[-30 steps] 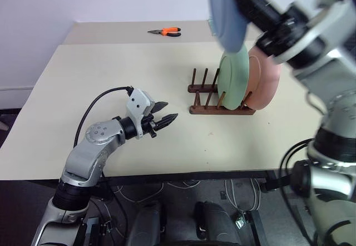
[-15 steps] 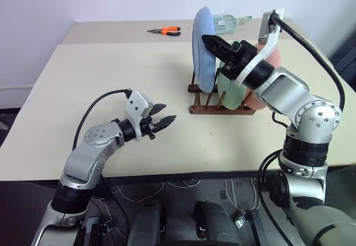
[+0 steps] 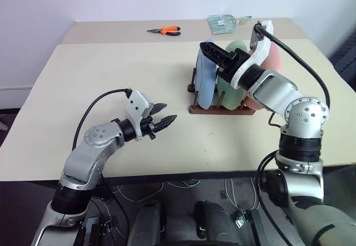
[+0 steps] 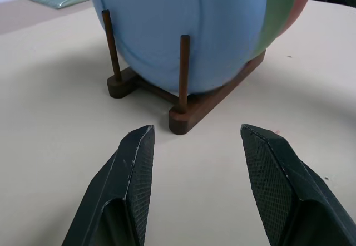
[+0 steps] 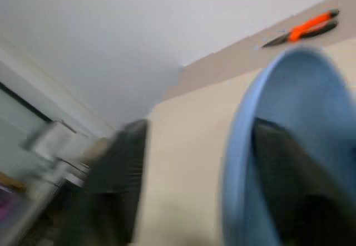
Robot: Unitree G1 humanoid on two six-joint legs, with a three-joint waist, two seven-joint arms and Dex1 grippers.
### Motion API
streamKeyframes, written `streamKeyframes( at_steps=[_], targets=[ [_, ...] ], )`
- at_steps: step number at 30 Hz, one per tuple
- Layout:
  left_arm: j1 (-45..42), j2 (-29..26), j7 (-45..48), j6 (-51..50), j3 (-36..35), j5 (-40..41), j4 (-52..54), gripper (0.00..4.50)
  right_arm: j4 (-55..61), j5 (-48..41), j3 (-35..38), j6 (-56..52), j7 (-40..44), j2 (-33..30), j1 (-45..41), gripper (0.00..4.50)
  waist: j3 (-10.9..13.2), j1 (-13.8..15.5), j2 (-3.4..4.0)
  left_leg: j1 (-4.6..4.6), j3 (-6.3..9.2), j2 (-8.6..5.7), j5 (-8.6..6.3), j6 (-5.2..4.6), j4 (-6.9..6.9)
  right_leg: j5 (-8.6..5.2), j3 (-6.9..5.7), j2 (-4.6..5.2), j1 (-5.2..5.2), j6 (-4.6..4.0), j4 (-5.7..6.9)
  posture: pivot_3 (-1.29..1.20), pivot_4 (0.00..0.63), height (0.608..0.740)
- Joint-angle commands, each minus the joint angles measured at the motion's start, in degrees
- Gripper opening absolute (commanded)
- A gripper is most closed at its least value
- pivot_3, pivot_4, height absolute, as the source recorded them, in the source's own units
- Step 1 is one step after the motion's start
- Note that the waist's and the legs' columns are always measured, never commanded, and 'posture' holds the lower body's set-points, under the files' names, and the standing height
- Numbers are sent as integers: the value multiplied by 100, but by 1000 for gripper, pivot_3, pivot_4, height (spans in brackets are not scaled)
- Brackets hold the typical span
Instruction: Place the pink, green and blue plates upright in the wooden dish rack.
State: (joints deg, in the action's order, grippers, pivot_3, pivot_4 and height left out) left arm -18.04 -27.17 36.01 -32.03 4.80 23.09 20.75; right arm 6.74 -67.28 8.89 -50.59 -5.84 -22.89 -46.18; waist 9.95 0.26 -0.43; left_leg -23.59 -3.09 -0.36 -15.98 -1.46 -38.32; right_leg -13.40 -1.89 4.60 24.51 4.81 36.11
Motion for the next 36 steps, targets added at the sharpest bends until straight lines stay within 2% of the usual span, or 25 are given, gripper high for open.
streamKeyframes(
  at_steps=[1, 4, 8, 11, 13, 15, 18, 22, 28, 36],
  targets=[
    [55, -29, -20, 33, -99, 25, 293, 2512, 483, 988, -392, 290, 872, -602, -241, 2818, 0, 1, 0, 0, 1, 0, 0, 0, 0, 0, 0, -1, 0, 0, 0, 0, 150, 740],
    [81, -36, -25, 19, -105, 24, 324, 2512, 677, 1725, -633, 527, 1538, -1197, -194, 2818, -1, 10, -2, 0, 0, 0, 0, 0, 0, -1, 0, -2, 0, 0, -1, 0, 150, 740],
    [61, -32, -23, 5, -111, 28, 290, 2512, 986, 1858, -226, 550, 2235, -1801, 75, 2818, 0, 38, -2, 0, 1, 0, -1, -1, 0, -1, 0, -2, -1, 0, -3, 0, 150, 740],
    [99, -122, 24, 55, -185, -12, 187, 2512, 1563, 1293, 767, 737, 3508, -2421, 830, 2818, 1, 72, -6, -4, 9, 0, -1, -3, 0, -1, -4, -1, -5, 1, -9, 0, 150, 740],
    [218, -317, 144, 120, -296, -49, 86, 2512, 1812, 1012, 1606, 592, 4575, -2973, 1846, 2818, 1, 90, -8, -5, 7, -1, -6, -9, 0, -1, -3, 2, -7, 2, -15, 0, 150, 740],
    [303, -484, 230, 187, -301, -142, 0, 2512, 1953, 1181, 2092, 681, 5370, -3374, 2807, 2818, -1, 59, -9, -3, 13, 0, -10, -17, 1, -1, -7, 2, -18, 2, -30, 0, 150, 740],
    [377, -695, 384, 396, -278, -294, -199, 2512, 1862, 1857, 2107, 961, 5577, -3565, 3768, 2818, -2, 9, -9, 12, 1, 2, -10, -17, 3, -2, 3, 4, -25, 2, -29, 0, 150, 740],
    [271, -633, 412, 498, -294, -325, -397, 2512, 1454, 3122, 1733, 1806, 5624, -3498, 4675, 2818, -3, 41, -9, 20, 0, 4, -8, -12, -1, -12, 7, 3, -25, -17, -16, 0, 150, 740],
    [377, -533, 431, 682, -176, -472, -601, 2512, 438, 4155, 1279, 2766, 5250, -2947, 4812, 2818, -3, 48, -12, 16, -1, 1, -7, -11, -3, -11, 8, 2, -23, -15, -16, 0, 150, 740],
    [632, -394, 300, 642, -147, -538, -369, 2512, 104, 4333, 1163, 3165, 5514, -2787, 4672, 2818, -3, 47, -11, 18, -1, 1, -6, -9, -4, -5, 7, 3, -22, -4, -10, 0, 150, 740]
  ],
)
